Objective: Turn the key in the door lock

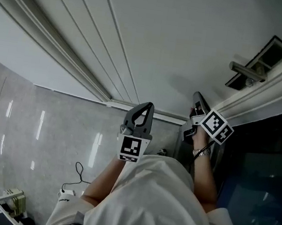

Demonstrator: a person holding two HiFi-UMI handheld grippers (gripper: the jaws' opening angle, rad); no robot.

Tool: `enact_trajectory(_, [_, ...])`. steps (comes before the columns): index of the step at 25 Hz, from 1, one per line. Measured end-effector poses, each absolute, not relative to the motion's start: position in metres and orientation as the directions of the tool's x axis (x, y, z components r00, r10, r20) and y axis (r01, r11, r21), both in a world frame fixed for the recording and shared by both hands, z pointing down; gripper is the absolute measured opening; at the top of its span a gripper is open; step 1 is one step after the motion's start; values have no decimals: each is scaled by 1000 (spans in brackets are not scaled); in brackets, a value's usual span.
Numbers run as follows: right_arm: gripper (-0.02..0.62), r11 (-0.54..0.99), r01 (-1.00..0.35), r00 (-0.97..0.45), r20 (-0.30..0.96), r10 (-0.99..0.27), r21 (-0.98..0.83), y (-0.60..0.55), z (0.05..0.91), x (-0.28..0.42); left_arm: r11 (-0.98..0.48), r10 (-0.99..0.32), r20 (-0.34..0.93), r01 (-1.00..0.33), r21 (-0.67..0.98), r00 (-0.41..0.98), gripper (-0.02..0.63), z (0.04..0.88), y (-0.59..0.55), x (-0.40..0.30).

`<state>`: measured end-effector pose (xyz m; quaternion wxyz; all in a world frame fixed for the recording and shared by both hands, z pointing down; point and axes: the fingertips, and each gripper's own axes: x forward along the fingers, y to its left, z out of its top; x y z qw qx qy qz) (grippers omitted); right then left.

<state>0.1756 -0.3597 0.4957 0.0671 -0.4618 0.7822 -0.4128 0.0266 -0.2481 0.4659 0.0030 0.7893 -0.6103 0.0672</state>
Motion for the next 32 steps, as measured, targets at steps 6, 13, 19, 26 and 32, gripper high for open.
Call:
enact_trajectory(6, [3,325,-706,-615,318,-721,-629,-333,499,101,-198,-975,119,-978,-60,190,9,464,-228,-34])
enact_trajectory(13, [3,442,-719,-658,319,-682,-537,-304,496,19,-119,-984,135,-993,-21,115,9,469,-212,-109])
enact_trajectory(19, [3,514,-711,-670,244,-701,-479,-275,486,-21,-48,-987,151,-998,37,53,9,480,-197,-153])
enact_trajectory(26, [3,629,-745,-666,202,-718,-222,-236,481,-57,-66,-985,155,-997,49,73,9,490,-178,-171])
enact_trajectory(32, [3,618,-778,-628,130,-767,-111,-220,475,-72,-20,-987,161,-998,65,31,9,498,-168,-196])
